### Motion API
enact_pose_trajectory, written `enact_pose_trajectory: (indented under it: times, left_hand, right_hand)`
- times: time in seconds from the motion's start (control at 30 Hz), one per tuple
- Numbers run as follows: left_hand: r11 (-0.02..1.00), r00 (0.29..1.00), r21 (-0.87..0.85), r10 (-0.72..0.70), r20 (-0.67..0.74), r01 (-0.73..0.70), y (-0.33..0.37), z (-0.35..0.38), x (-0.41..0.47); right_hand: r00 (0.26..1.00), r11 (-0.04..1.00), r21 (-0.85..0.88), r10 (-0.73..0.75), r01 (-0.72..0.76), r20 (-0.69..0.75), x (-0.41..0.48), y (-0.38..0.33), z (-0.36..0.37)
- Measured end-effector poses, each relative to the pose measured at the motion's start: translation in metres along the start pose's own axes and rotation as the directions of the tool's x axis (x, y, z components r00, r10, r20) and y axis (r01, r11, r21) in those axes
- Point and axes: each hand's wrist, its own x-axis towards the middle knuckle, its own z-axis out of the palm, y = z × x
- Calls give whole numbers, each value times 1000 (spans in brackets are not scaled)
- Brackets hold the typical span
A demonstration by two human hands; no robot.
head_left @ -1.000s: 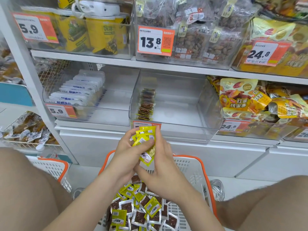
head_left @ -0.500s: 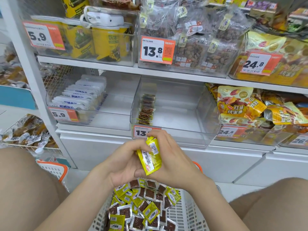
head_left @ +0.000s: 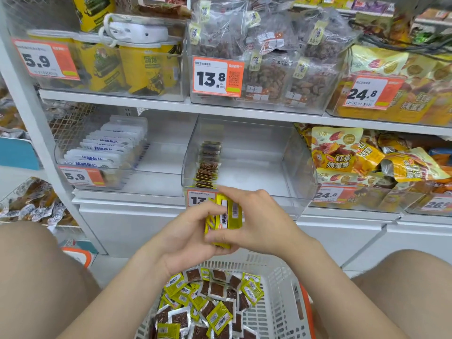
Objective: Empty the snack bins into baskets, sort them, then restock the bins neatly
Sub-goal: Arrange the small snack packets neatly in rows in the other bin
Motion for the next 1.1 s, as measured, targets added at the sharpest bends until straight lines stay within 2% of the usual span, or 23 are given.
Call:
enact_pose_trajectory:
  times: [0.07,0.13,0.27,0.4,0.47,0.53,0.6,0.67,0.73,0.83,0.9,0.97,1.03,1.1]
  left_hand:
    - [996,999,-83,21,42,-18,2,2,3]
    - [994,995,-109,32,92,-22,3,2,4]
    - [995,980,-84,71,187,-56,10,-1,4]
    - [997,966,-73,30,259,-11,11,9,3]
    - [999,978,-29,47,202,-42,11,11,6]
    - [995,984,56,76,159,-86,11,10,9]
    - [987,992,147,49,120,-67,13,6,11]
    - [978,993,204,15,121,-40,13,4,12]
    - [978,992,206,16,126,-42,14,3,11]
    - [974,998,216,66,0,-64,21,6,5]
    - [966,987,236,134,-92,-110,24,14,4]
    - [942,949,280,247,-196,-187,25,21,6]
    - [928,911,277,322,-256,-250,30,22,10]
    - [942,924,215,305,-232,-257,38,22,12]
  right_hand:
    - [1000,1000,10,17,-16,-25,0,1,-2]
    - [1000,995,97,-12,15,-27,-2,1,-3]
    - [999,972,232,-37,42,-27,-9,2,-8]
    - [994,953,289,-62,88,-95,-12,2,-14]
    - [994,938,334,-61,89,-95,-14,3,-16]
    - [995,919,383,-91,95,-29,-20,5,-20]
    - [989,894,433,-144,115,35,-25,9,-23]
    - [987,884,451,-156,125,31,-28,13,-20]
    - [994,889,445,-111,107,-17,-26,13,-14]
    - [980,891,442,-19,106,-196,-19,6,-9]
    - [932,901,391,-37,187,-361,-14,-3,-8]
    - [881,916,315,-78,247,-466,-11,-13,-5]
    - [873,940,234,-112,248,-475,-6,-21,0]
    - [882,952,203,-115,229,-456,2,-22,3]
